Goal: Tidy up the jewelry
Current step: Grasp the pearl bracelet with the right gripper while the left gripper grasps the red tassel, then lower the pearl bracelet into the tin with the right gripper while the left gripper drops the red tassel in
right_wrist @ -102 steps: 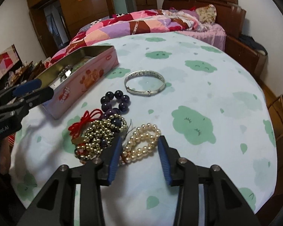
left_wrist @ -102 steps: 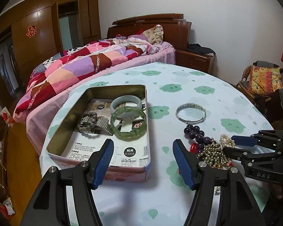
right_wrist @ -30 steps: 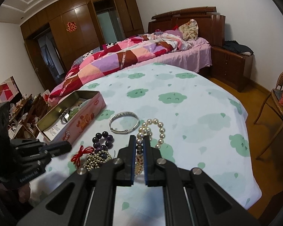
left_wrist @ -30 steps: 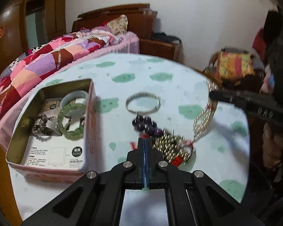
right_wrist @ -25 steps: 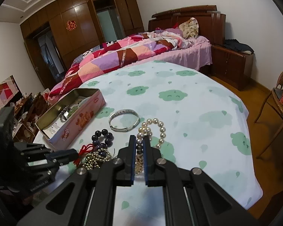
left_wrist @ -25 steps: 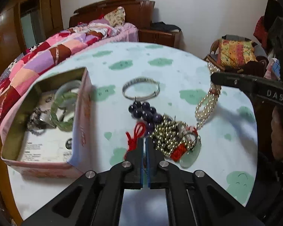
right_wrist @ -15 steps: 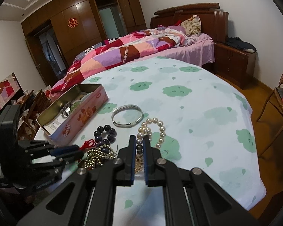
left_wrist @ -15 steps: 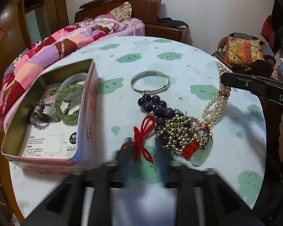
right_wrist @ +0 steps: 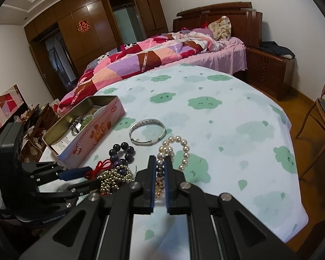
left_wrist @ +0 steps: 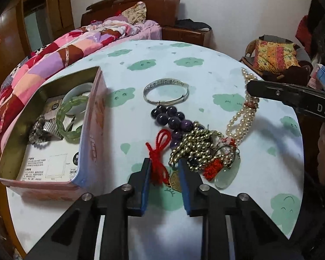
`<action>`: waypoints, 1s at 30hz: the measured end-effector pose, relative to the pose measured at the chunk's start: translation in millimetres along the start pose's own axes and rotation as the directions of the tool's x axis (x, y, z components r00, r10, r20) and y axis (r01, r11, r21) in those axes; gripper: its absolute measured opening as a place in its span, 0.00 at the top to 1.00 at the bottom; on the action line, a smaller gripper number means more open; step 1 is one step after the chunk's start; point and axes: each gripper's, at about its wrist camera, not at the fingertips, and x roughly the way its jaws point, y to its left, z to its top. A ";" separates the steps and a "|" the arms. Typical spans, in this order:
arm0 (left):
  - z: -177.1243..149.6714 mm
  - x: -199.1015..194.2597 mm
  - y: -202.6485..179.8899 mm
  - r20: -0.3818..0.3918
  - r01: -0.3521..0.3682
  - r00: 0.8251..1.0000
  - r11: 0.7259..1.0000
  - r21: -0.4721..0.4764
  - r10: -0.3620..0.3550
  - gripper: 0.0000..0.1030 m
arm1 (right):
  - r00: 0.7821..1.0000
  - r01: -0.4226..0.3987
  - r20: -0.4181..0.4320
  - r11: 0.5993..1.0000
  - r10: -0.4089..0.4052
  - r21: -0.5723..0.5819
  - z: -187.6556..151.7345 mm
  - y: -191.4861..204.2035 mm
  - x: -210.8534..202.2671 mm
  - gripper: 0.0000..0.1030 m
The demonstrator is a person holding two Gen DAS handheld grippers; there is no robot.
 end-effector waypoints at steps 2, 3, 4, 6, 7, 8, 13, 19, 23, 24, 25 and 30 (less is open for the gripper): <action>0.8 -4.8 4.6 0.023 0.016 1.000 1.000 -0.023 -0.015 0.75 | 1.000 -0.001 0.000 1.000 0.001 0.000 0.0 0.7 -0.3 0.92; 1.6 -7.3 6.9 0.035 0.015 0.999 0.999 -0.035 -0.014 0.75 | 1.000 -0.002 0.001 1.000 0.002 -0.001 0.1 1.3 -0.7 0.92; 2.1 -7.0 7.5 0.034 0.010 0.999 0.999 -0.034 -0.009 0.75 | 1.000 -0.002 0.002 1.000 0.002 0.000 0.2 1.0 -0.7 0.92; 1.3 -1.1 6.5 0.008 0.004 1.000 1.000 -0.027 -0.004 0.75 | 1.000 -0.003 0.001 1.000 0.003 0.000 0.2 1.6 -0.5 0.92; -0.1 3.4 5.1 -0.012 0.009 1.000 1.000 -0.024 -0.009 0.75 | 1.000 -0.004 0.001 1.000 0.004 -0.002 0.1 2.1 -0.6 0.92; -1.0 4.4 4.0 -0.006 0.010 1.000 1.000 -0.022 -0.010 0.75 | 1.000 -0.004 0.001 1.000 0.004 -0.001 0.2 1.6 -0.6 0.92; -0.6 5.0 6.1 -0.010 0.004 1.000 1.000 -0.024 -0.004 0.99 | 1.000 -0.005 0.000 1.000 0.005 0.000 -0.2 2.2 -0.1 0.92; 12.3 -27.4 14.6 0.105 0.015 0.994 0.999 -0.037 -0.011 1.00 | 0.999 -0.020 0.027 1.000 0.020 -0.016 4.0 11.9 -7.6 0.92; 27.7 -51.5 23.3 0.177 -0.008 0.984 0.999 -0.041 0.015 1.00 | 0.997 -0.033 0.067 0.999 0.036 -0.039 17.2 22.5 -17.9 0.92; 31.0 -54.2 25.5 0.187 -0.012 0.982 0.999 -0.043 0.020 1.00 | 0.996 -0.037 0.075 0.998 0.040 -0.043 20.3 23.7 -18.9 0.92; 35.1 -60.4 29.2 0.204 -0.018 0.979 0.999 -0.046 0.027 1.00 | 0.995 -0.041 0.088 0.998 0.046 -0.052 25.5 27.2 -21.6 0.92; 47.9 -77.6 51.5 0.260 -0.055 0.963 0.996 -0.075 0.072 1.00 | 0.989 -0.077 0.123 0.993 0.088 -0.091 47.1 42.9 -24.5 0.92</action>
